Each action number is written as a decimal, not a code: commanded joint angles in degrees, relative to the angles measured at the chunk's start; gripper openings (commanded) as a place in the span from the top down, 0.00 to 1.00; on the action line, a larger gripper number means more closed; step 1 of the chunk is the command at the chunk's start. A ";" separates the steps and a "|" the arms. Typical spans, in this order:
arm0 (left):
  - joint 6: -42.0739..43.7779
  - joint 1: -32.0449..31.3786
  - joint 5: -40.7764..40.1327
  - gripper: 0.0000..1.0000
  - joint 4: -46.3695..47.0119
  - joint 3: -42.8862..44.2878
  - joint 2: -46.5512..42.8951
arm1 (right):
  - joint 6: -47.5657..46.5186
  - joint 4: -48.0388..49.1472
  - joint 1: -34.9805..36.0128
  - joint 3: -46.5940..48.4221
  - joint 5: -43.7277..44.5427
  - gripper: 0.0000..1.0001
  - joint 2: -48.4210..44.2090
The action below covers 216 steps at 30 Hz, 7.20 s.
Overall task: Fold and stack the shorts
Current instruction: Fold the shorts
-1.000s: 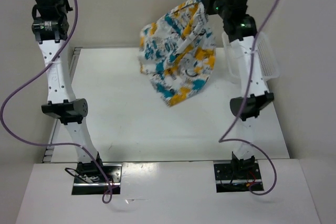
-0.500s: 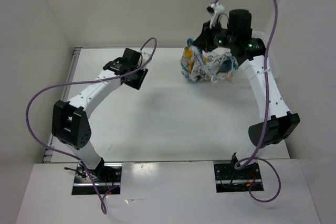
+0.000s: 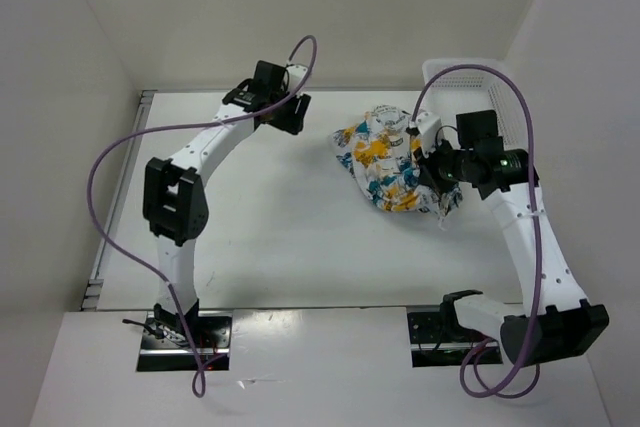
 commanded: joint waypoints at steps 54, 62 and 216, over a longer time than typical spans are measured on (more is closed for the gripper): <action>0.16 -2.96 16.48 0.96 -5.65 6.73 10.42 | -5.90 7.48 -0.03 -9.10 4.85 1.00 6.79; 0.16 -1.03 12.98 0.48 -3.56 1.18 7.69 | -5.90 9.24 -0.03 -9.10 4.32 1.00 7.32; 0.16 9.43 5.94 0.50 -6.89 -36.62 -23.33 | 11.85 19.08 -0.56 -19.56 -9.83 1.00 -7.45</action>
